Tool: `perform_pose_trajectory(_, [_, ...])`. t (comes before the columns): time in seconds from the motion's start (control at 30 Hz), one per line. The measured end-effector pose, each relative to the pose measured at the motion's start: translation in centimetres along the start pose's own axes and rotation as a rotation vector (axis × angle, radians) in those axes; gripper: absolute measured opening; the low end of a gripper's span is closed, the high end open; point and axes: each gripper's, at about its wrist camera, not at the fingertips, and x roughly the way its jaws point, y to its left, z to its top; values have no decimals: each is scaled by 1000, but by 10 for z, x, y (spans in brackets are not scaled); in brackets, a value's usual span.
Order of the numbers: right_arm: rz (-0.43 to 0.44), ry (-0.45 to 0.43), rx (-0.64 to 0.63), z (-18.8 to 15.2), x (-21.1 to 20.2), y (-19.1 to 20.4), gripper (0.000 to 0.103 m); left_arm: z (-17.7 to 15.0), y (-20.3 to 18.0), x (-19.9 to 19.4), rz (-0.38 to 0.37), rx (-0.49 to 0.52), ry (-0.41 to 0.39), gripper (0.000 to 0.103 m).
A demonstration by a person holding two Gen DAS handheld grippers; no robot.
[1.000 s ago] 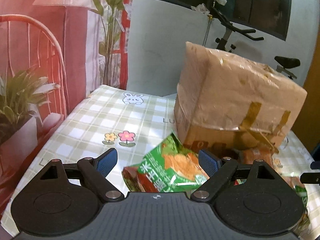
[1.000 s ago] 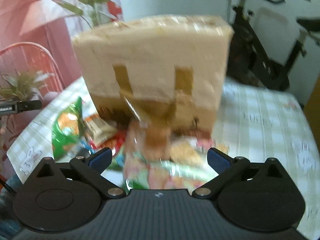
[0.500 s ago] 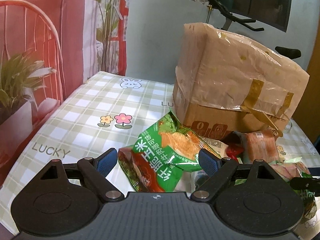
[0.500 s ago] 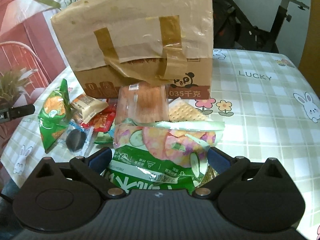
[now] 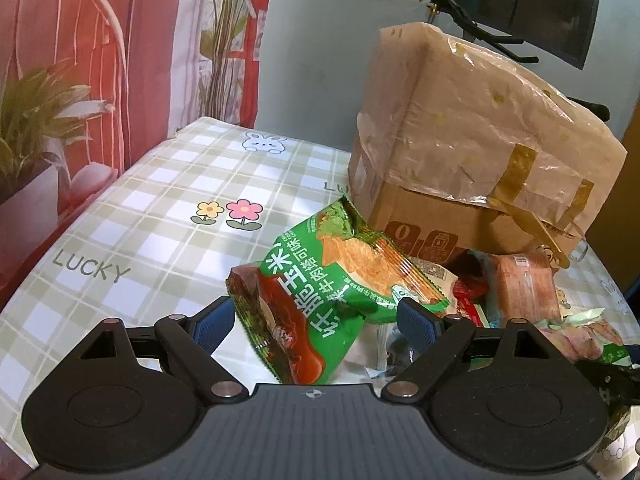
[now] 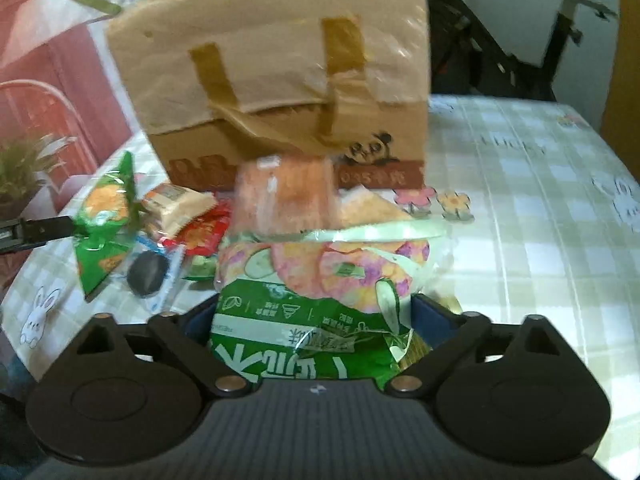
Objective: Organize snacks
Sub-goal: 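Grasp the green chip bag with the left gripper while the right gripper grasps the cucumber chip bag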
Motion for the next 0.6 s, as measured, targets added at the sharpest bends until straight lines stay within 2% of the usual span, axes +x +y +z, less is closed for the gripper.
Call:
perform_pose_trajectory(0.13, [31, -49, -42, 0, -6, 7, 87, 4, -2, 5, 7, -30, -10, 90])
perform_pose_trajectory(0.3, [2, -104, -67, -4, -8, 7, 87, 9, 3, 21, 23, -140, -14, 90])
perform_pose_trajectory(0.4, [8, -107, -53, -6, -7, 3, 87, 8, 3, 33, 58, -195, -11, 90])
perform_pose_trajectory(0.5, [9, -103, -52, -7, -6, 2, 87, 5, 2, 44, 52, -222, -12, 90])
perform_pose_trajectory(0.6, [14, -105, -52, -9, -6, 1, 87, 1, 1, 52, 56, -241, -23, 96])
